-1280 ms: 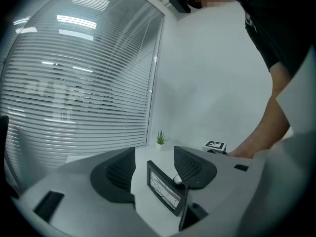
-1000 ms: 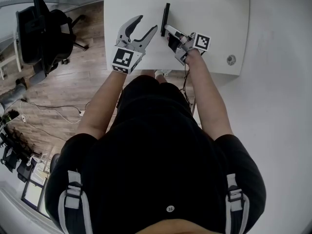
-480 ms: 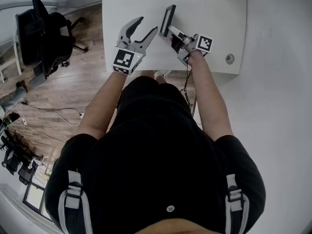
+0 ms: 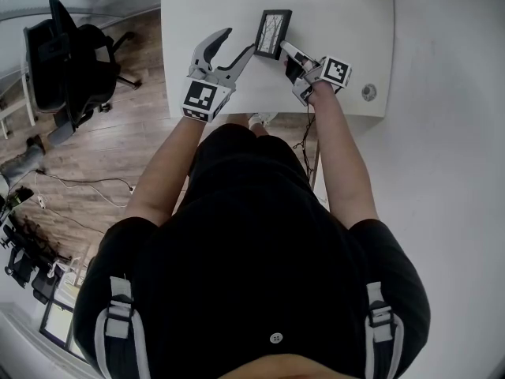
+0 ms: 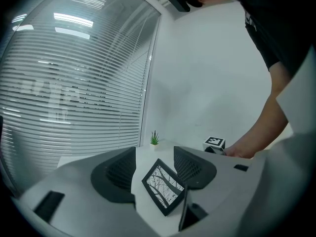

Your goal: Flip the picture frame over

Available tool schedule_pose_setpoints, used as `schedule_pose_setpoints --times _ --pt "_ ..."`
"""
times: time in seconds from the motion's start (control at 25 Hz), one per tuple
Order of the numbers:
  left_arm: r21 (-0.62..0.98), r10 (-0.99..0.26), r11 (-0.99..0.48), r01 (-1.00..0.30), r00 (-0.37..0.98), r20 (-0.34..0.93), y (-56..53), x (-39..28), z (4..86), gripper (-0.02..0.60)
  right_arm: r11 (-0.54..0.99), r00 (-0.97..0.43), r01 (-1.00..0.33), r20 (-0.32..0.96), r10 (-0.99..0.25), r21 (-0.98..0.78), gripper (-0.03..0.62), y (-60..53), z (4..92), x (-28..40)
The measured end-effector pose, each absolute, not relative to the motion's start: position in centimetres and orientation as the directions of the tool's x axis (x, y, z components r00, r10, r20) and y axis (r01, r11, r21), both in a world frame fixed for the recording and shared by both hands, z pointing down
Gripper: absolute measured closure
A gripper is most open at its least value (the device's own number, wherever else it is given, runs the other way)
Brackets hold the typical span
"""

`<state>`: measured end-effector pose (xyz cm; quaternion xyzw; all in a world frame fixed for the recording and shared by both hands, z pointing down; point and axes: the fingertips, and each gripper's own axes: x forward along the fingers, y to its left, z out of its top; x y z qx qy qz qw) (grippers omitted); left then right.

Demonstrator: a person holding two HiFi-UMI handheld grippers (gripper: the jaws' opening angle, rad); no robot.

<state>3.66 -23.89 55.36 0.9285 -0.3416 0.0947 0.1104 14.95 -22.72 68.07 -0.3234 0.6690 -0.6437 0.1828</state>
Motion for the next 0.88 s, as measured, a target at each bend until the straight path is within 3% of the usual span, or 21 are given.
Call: schedule_pose_setpoints --times 0.28,0.52,0.88 --pt "0.134 -0.612 -0.745 -0.653 0.750 0.251 -23.0 4.8 55.1 0.337 -0.059 -0.688 -0.335 0.286 -0.667 -0.941 0.525 -22.2 68.9 17.6" --pt "0.133 -0.613 -0.743 -0.656 0.747 0.256 -22.6 4.9 54.9 0.337 -0.110 -0.633 -0.417 0.376 -0.677 -0.902 0.469 -22.1 70.4 19.6" --pt "0.127 -0.612 -0.746 -0.653 0.748 0.257 -22.5 4.6 54.8 0.339 -0.140 -0.533 -0.545 0.470 -0.703 -0.827 0.457 -22.7 70.7 22.2"
